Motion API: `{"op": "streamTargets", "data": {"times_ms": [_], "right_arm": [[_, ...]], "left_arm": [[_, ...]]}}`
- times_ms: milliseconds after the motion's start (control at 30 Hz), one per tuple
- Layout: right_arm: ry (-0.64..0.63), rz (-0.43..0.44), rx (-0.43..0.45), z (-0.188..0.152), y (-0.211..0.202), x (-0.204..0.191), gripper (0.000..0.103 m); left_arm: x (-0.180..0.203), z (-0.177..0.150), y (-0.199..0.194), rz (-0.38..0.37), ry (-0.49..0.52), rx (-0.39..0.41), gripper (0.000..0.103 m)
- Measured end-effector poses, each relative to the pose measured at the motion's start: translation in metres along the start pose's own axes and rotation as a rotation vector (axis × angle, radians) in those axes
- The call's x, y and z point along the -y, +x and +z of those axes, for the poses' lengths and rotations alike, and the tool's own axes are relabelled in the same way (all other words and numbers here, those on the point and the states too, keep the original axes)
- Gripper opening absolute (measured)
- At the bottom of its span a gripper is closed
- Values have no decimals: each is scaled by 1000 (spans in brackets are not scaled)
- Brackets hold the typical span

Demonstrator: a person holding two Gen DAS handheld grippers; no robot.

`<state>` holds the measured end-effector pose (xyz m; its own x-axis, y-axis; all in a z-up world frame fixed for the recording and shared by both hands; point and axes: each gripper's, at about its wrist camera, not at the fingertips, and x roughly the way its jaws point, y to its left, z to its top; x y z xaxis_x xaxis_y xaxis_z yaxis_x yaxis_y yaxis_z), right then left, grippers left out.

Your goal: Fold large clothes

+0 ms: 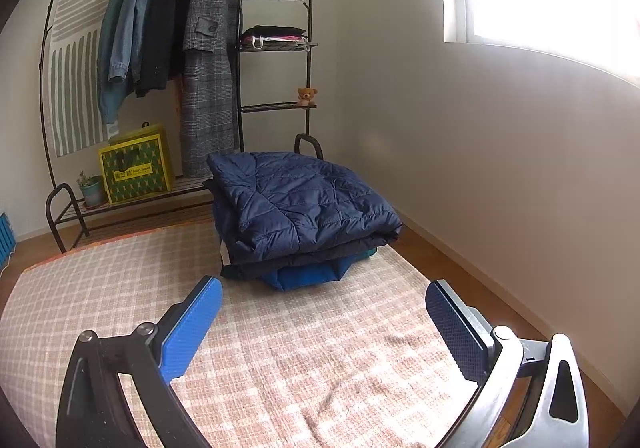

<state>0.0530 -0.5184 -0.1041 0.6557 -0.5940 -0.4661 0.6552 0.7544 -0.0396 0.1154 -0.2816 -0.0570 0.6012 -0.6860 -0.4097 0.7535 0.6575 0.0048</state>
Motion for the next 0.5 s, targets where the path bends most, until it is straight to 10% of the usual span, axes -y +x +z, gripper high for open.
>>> {"op": "streamTargets", "data": {"times_ms": [500], "right_arm": [[-7, -6, 0, 0, 1, -1, 103]], "left_arm": [[4, -4, -1, 6, 10, -5, 103]]}}
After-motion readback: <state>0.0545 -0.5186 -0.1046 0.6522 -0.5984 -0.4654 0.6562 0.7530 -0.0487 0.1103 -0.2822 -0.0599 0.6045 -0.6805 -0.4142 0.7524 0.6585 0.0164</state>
